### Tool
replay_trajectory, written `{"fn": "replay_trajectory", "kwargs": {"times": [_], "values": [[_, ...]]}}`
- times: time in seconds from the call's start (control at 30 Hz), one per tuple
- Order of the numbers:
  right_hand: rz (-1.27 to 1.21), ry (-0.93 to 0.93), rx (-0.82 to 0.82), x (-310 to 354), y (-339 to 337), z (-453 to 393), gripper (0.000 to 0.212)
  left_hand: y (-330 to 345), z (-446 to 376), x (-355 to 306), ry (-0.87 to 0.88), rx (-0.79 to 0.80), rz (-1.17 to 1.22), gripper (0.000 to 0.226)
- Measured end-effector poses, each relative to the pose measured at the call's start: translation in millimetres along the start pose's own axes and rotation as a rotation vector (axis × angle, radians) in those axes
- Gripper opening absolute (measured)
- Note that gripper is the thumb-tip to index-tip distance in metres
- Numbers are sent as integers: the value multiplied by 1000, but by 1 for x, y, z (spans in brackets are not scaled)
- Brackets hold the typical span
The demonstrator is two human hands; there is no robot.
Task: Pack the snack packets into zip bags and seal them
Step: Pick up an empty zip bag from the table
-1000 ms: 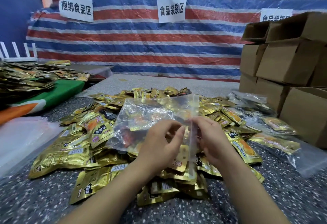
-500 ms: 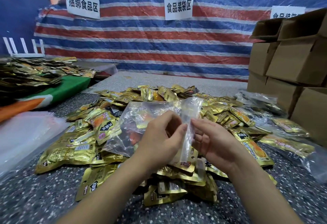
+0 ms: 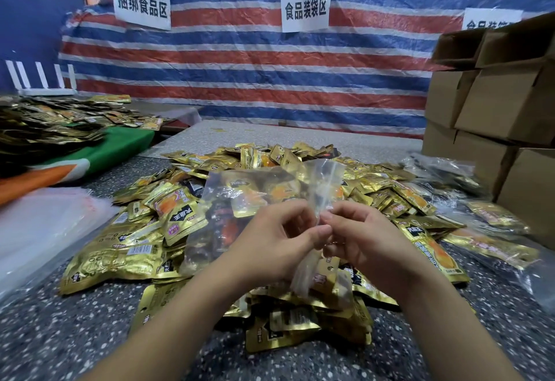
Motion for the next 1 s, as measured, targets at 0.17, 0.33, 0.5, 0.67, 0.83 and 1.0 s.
{"fn": "replay_trajectory", "kwargs": {"times": [0.17, 0.33, 0.5, 0.67, 0.83, 1.0], "values": [[105, -51, 23, 1, 2, 1, 12, 0, 2, -3, 32, 45, -51, 30], [177, -41, 39, 0, 3, 1, 16, 1, 2, -3, 7, 40, -78, 34], [122, -21, 88, 1, 2, 3, 12, 3, 1, -5, -4, 116, 56, 26], [52, -45, 65, 2, 2, 2, 13, 3, 2, -7, -49, 158, 230, 23], [29, -53, -57, 4, -2, -1, 16, -2, 0, -4, -114, 82, 250, 27], [-38, -117, -353, 9, -32, -4, 29, -28, -6, 11, -239, -184, 227, 29]]}}
Point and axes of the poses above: each hand's wrist, its own z-axis away from the middle knuckle, its own y-axis out of the palm, x = y × z, the point moved 5 cm from there along -z, towards the middle knuckle, and after that the axes turned 5 degrees about -y, right-handed, at the moved point
